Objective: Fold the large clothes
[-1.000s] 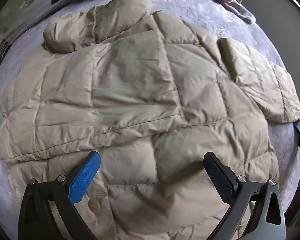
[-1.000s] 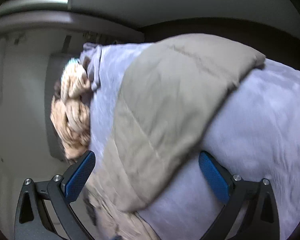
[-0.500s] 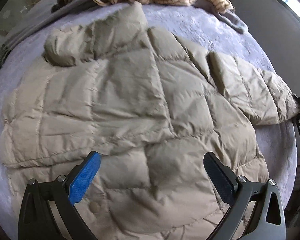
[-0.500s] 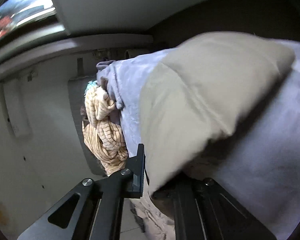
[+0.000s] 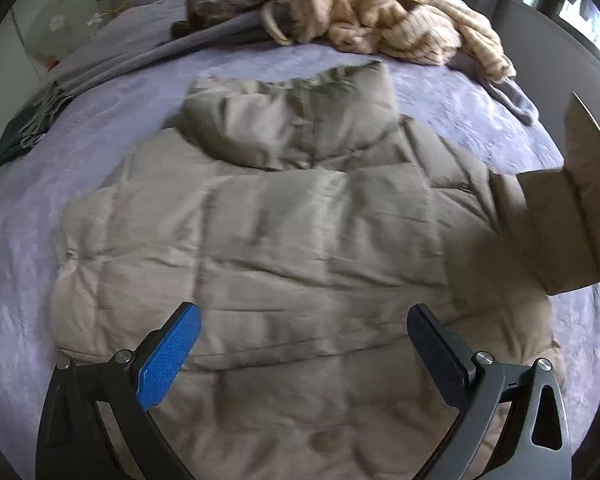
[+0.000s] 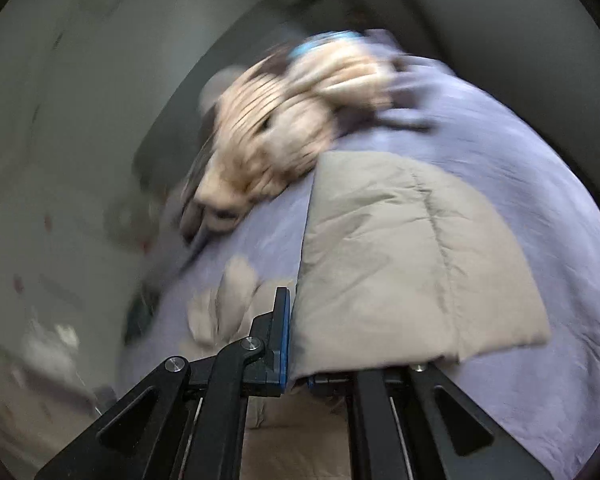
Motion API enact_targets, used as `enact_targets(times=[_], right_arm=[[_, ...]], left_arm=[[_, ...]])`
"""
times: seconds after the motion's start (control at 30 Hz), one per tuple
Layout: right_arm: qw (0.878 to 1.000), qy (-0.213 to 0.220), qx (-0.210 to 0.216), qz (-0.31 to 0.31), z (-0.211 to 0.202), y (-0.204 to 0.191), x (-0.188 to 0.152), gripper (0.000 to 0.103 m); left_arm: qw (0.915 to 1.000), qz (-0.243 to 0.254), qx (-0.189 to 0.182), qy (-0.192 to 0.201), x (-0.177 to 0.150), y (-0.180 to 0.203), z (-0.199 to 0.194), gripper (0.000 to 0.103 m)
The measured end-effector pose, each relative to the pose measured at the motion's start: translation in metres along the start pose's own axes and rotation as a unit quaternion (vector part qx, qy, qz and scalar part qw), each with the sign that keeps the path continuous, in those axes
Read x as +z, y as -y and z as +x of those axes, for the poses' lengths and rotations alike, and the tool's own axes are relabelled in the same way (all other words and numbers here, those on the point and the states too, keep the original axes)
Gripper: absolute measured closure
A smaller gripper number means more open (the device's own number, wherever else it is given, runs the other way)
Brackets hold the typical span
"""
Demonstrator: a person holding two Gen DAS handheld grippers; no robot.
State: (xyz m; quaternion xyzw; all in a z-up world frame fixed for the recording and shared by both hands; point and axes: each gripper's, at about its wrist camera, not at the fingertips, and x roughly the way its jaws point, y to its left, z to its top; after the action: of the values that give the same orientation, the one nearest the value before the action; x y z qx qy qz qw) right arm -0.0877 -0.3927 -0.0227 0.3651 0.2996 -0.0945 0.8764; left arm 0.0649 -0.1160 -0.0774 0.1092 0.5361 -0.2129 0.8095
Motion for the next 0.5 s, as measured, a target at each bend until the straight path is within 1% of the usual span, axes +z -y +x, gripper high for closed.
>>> enact_targets(times=[0.03, 0.1, 0.2, 0.37, 0.43, 0.5], right_arm=[[0.999, -0.012, 0.001, -0.031, 0.015, -0.024, -0.01, 0.096], [0.997, -0.033, -0.001, -0.074, 0.04, -0.056, -0.028, 0.096], [0.987, -0.084, -0.015, -0.134, 0.086, -0.096, -0.069, 0.096], [0.973, -0.159, -0.036, -0.164, 0.141, -0.108, -0.126, 0.096], [0.97, -0.186, -0.046, -0.152, 0.161, -0.103, -0.142, 0.096], [0.968, -0.204, -0.057, -0.133, 0.175, -0.096, -0.152, 0.096]], left_arm=[[1.0, -0.003, 0.002, 0.001, 0.0, -0.006, 0.0, 0.0], [0.9999, -0.012, 0.006, 0.003, -0.003, -0.024, 0.0, 0.0], [0.9996, -0.025, 0.015, 0.006, -0.007, -0.049, 0.0, 0.0], [0.9984, -0.049, 0.028, 0.003, -0.013, -0.088, 0.005, 0.0], [0.9981, -0.052, 0.032, -0.001, -0.014, -0.098, 0.011, 0.0], [0.9981, -0.052, 0.032, -0.006, -0.017, -0.102, 0.014, 0.0]])
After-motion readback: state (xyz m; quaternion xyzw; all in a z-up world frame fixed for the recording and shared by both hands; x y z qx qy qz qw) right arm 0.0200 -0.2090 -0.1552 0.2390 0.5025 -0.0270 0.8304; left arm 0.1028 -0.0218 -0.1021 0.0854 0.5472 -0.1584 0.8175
